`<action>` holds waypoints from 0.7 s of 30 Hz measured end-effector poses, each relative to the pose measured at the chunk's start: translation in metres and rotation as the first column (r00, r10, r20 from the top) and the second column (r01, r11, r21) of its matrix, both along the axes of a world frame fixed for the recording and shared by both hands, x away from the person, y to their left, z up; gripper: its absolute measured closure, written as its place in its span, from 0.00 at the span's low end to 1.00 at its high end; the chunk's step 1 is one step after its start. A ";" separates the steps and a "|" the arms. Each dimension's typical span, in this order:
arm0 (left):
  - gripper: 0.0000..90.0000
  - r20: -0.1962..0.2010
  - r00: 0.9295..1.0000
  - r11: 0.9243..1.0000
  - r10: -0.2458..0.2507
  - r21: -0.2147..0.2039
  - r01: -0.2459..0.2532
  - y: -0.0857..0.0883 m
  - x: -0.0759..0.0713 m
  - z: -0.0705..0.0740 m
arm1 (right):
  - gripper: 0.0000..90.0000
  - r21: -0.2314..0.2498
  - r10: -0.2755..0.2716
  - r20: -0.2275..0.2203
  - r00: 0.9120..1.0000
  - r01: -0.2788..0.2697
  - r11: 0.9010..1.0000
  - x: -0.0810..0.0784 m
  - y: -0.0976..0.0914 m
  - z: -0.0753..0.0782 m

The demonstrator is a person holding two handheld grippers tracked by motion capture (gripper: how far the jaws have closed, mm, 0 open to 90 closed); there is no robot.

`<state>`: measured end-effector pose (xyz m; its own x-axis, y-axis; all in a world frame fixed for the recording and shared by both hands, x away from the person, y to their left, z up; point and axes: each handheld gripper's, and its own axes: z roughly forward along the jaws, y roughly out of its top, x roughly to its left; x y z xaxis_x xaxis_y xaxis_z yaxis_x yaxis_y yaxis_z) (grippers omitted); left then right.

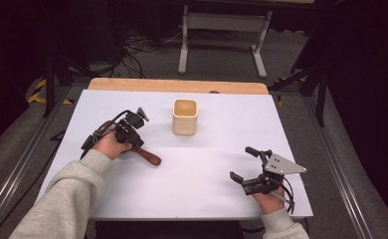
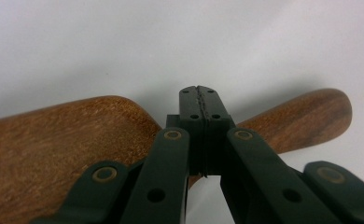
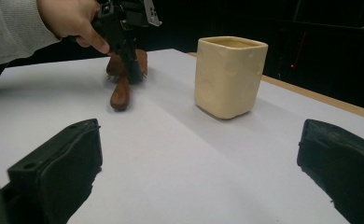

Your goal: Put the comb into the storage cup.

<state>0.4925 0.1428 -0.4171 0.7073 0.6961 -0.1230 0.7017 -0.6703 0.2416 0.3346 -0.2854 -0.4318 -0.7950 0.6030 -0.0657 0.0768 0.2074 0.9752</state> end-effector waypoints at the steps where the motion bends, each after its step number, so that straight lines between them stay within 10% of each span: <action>1: 1.00 -0.001 1.000 1.000 -0.003 0.003 0.003 0.000 -0.002 0.000 | 0.01 0.001 0.000 -0.001 1.000 0.000 1.000 0.000 0.000 0.000; 21: 1.00 -0.023 0.999 0.999 -0.028 0.019 0.028 0.020 -0.026 0.000 | 0.01 0.004 0.001 -0.006 1.000 -0.001 1.000 0.000 0.001 -0.001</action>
<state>0.4665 0.1628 -0.4171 0.7240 0.6783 -0.1255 0.6875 -0.6944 0.2128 0.3349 -0.2847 -0.4325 -0.7957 0.6028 -0.0588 0.0823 0.2037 0.9756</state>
